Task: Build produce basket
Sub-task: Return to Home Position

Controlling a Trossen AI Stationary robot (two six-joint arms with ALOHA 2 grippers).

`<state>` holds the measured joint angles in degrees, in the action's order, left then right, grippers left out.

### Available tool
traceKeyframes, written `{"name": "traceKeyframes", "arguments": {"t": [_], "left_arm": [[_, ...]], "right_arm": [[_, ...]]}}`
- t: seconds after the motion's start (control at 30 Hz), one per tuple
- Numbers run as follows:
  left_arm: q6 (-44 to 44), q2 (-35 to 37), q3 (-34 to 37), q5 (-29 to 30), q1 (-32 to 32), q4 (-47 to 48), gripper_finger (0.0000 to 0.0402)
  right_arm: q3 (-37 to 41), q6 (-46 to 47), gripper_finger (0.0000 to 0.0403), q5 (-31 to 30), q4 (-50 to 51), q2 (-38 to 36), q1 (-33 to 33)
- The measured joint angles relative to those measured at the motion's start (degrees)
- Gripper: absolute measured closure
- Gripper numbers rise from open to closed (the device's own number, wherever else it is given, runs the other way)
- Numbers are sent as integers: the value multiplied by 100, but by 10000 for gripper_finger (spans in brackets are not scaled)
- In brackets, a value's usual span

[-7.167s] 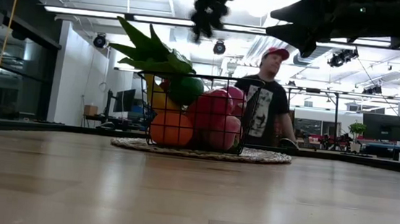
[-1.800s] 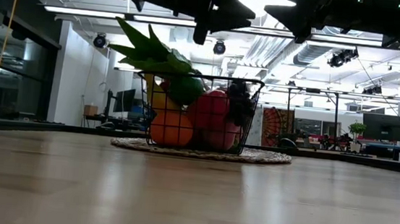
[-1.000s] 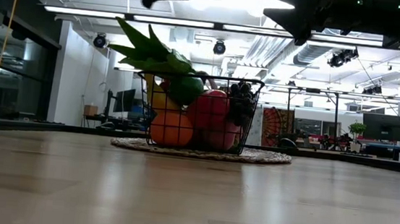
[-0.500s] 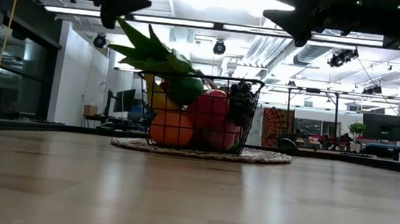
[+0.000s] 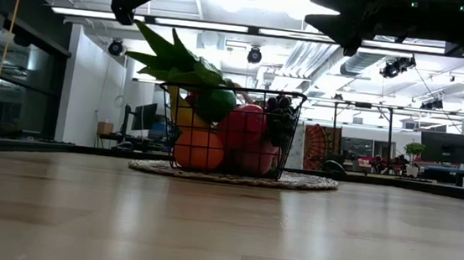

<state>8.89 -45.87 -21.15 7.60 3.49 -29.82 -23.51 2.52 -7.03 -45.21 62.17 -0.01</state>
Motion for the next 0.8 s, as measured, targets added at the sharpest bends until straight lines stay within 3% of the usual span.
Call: {"name": "traceKeyframes", "arguments": {"t": [0.1, 0.3, 0.53, 0.67, 0.8], "left_arm": [[-138, -4, 0, 333, -108, -46, 174], [-284, -4, 0, 346, -136, 167, 174], [-241, 112, 4, -183, 48, 926, 180], [-311, 690, 37, -250, 291, 1584, 225], [-407, 1520, 431, -189, 449, 1605, 314]], "right_arm": [[0, 0, 174, 0, 0, 0, 0], [0, -56, 174, 1, 0, 0, 0], [0, -81, 174, 2, 8, 0, 0], [0, -54, 174, 4, 94, 0, 0], [0, -42, 174, 4, 194, 0, 0]]}}
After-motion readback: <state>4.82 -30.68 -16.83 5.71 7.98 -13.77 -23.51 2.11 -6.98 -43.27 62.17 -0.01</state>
